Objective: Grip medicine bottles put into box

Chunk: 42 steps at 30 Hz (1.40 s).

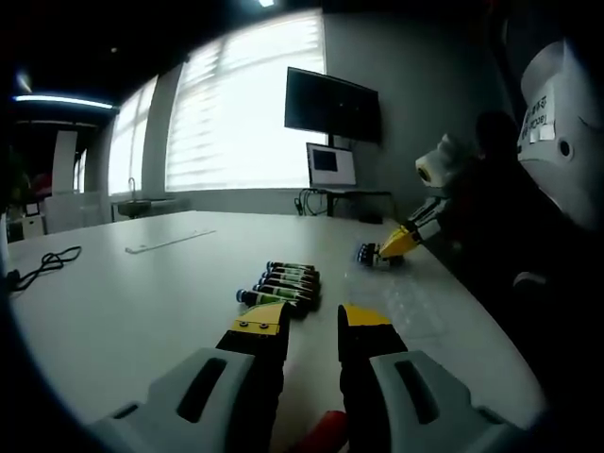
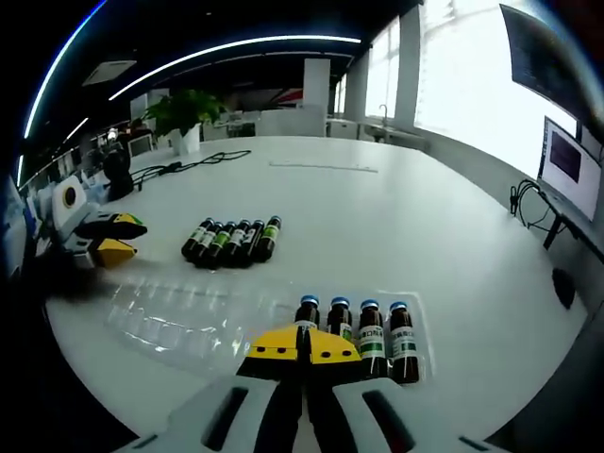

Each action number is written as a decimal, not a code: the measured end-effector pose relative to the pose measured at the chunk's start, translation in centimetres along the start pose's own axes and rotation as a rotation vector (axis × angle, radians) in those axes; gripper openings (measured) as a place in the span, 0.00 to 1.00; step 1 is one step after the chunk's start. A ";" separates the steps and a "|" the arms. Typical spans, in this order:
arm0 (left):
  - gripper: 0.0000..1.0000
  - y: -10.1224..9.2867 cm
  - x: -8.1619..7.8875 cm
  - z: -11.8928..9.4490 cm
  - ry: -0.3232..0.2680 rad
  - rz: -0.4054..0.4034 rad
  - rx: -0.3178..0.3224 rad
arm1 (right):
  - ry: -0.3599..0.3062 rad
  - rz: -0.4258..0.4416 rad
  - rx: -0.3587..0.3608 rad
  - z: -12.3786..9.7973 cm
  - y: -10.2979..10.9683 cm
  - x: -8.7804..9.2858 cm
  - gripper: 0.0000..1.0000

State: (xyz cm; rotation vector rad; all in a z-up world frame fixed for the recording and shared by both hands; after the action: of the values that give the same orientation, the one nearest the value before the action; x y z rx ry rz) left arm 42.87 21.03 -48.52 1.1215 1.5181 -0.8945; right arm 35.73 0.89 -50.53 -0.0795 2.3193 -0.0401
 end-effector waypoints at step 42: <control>0.14 -0.1 0.1 -0.1 0.004 -0.001 0.001 | -0.176 -0.160 0.005 1.8 1.8 -7.3 0.03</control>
State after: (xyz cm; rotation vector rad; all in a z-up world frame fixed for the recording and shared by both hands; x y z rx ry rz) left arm 42.79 21.09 -48.64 1.1240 1.5222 -0.8944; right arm 41.93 3.17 -46.52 -0.2560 2.1322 -0.1148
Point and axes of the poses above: the point that each gripper's makers call its tool centre point, and the gripper's own axes: z roughly forward along the fingers, y roughly to its left, x roughly out of its underside, the point moved 1 cm from there along -z, roughly backward along the fingers, and after that the axes turned 8 degrees about y, right-handed, at the moved point
